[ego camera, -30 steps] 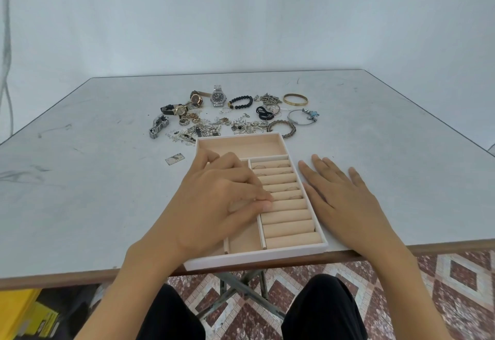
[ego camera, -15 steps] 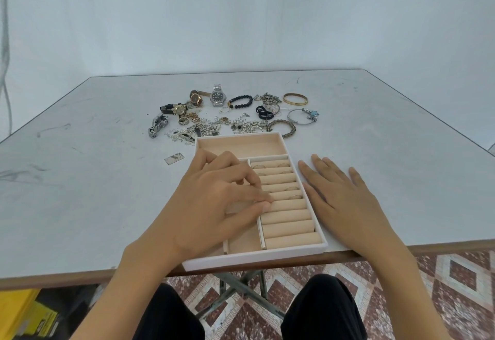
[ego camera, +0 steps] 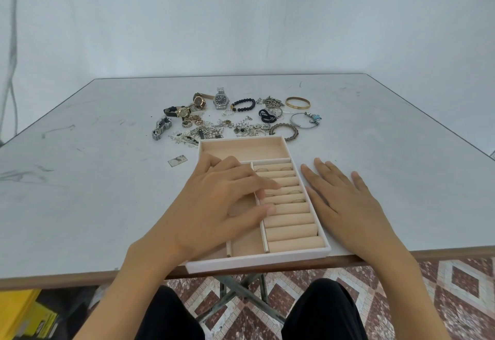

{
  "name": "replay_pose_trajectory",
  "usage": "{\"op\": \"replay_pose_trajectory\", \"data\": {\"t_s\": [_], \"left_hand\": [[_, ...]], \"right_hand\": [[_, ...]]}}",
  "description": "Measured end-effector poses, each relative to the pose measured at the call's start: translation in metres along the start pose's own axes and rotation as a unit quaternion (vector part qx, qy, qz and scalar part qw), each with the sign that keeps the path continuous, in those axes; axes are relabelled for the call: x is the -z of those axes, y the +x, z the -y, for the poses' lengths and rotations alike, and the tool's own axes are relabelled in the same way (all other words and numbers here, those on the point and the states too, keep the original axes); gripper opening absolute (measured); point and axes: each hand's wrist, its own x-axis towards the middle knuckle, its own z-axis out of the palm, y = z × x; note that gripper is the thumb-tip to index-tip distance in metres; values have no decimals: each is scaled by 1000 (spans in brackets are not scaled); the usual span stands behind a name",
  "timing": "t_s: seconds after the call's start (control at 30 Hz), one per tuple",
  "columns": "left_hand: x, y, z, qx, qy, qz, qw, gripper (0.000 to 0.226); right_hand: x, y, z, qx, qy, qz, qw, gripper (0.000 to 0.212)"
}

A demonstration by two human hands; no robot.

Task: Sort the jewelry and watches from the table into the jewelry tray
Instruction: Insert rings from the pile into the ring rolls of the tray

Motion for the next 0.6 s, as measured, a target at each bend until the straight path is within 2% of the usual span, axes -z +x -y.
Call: {"op": "replay_pose_trajectory", "data": {"t_s": [0.3,0.4,0.5,0.6], "left_hand": [[5,10,20,34,-153,-8,988,32],[9,18,42,110,-202,-30,973,22],[13,29,74,190,-152,-71,967,18],[18,44,107,271,-119,-70,953,20]], "right_hand": [[1,0,-1,-2,14,1,1000,88],[1,0,0,-4,22,1,1000,88],[2,0,1,-6,10,7,1000,88],[2,0,2,-8,14,8,1000,89]]}}
